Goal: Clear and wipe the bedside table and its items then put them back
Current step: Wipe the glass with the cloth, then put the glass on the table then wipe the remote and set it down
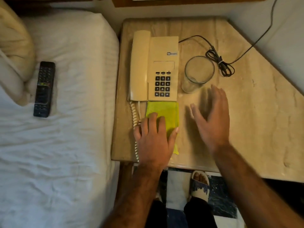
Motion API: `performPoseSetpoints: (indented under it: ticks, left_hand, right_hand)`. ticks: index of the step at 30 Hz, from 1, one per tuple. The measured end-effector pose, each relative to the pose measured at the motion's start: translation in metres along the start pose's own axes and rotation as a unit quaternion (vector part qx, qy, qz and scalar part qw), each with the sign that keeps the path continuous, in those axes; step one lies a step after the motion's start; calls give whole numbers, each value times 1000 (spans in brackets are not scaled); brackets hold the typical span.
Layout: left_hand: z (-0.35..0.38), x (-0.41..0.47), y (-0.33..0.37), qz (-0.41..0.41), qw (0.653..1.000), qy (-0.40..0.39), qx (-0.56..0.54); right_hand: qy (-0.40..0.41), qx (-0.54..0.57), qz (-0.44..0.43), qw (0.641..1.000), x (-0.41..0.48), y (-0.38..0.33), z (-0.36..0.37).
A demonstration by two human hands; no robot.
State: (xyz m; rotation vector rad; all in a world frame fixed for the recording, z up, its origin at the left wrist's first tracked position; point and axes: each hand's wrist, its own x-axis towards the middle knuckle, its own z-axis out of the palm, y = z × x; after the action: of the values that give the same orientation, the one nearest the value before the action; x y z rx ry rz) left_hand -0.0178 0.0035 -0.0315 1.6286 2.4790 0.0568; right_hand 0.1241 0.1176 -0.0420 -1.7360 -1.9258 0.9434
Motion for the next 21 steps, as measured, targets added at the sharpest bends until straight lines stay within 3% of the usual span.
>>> performPoseSetpoints:
  ticks: [4,7,9,11,16,19,21]
  left_hand:
    - [-39,32,-56,-41,990,125,-40]
    - [-57,57,-150,-189,957,219,-29]
    - [-65,67,-208,-269,937,221,-10]
    - [-72,71,-246,-313,933,175,-6]
    - [-80,77,-261,-307,942,133,10]
    - [-84,57,-226,-296,932,177,-114]
    - [-86,30,-186,-261,923,207,-193]
  right_hand:
    - [-28,-224,-70,972,-42,31,16]
    - [-20,-251,-82,964,-44,33,19]
    - [-15,-254,-78,964,-43,32,20]
    - [-13,-255,-77,964,-44,30,21]
    - [-8,-266,-78,961,-45,27,19]
    - [-16,-189,-52,980,-42,23,14]
    - [-20,-79,-9,997,-45,13,8]
